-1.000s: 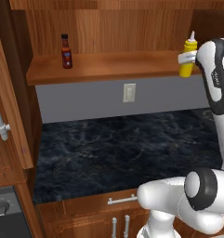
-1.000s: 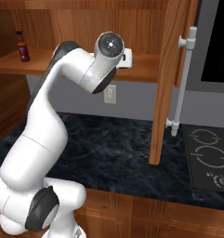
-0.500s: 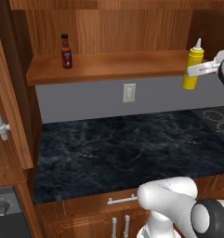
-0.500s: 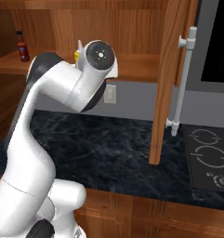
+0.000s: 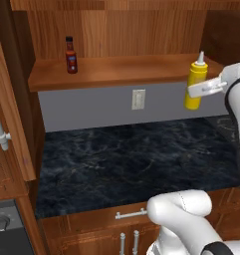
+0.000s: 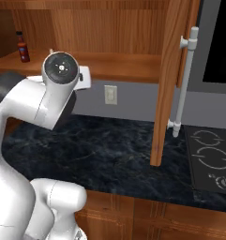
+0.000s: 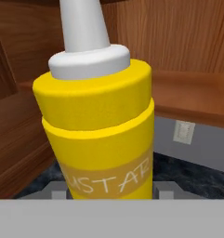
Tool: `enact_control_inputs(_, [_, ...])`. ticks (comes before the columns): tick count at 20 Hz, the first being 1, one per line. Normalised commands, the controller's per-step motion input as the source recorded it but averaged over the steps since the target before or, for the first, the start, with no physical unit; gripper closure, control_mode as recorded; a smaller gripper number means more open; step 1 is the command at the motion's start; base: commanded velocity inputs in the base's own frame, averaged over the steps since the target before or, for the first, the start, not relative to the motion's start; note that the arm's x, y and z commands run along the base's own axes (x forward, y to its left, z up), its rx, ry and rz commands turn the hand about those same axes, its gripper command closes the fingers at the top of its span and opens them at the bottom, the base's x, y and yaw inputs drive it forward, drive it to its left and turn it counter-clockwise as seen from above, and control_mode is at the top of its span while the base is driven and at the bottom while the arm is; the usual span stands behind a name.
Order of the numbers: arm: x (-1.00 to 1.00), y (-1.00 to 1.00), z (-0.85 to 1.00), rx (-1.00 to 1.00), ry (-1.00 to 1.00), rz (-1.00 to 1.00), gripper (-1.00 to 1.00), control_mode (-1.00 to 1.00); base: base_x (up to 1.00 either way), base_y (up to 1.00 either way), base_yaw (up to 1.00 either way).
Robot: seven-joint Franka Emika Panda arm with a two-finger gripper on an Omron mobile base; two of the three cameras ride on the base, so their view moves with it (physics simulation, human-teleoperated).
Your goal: Take 2 condiments from the cabinet and move them on the counter near the stove.Make sure the condiments are lined up with each other, next to each other.
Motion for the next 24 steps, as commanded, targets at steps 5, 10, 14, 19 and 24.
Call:
enact_control_inputs(5, [-0.50,0.19,-0.02,0.00,-0.01,0.00,1.00,-1.00,0.00,0.00,0.00])
enact_control_inputs(10, [-0.45,0.21,-0.13,0.00,-0.04,0.00,1.00,-1.00,0.00,0.00,0.00])
enact_control_inputs(14, [-0.31,0.17,-0.08,0.00,0.00,0.00,1.00,-1.00,0.00,0.00,0.00])
enact_control_inputs(19, [-0.07,0.10,-0.17,0.00,0.00,0.00,1.00,-1.00,0.00,0.00,0.00])
enact_control_inputs(24, [0.00,0.11,-0.22,0.00,0.00,0.00,1.00,-1.00,0.00,0.00,0.00])
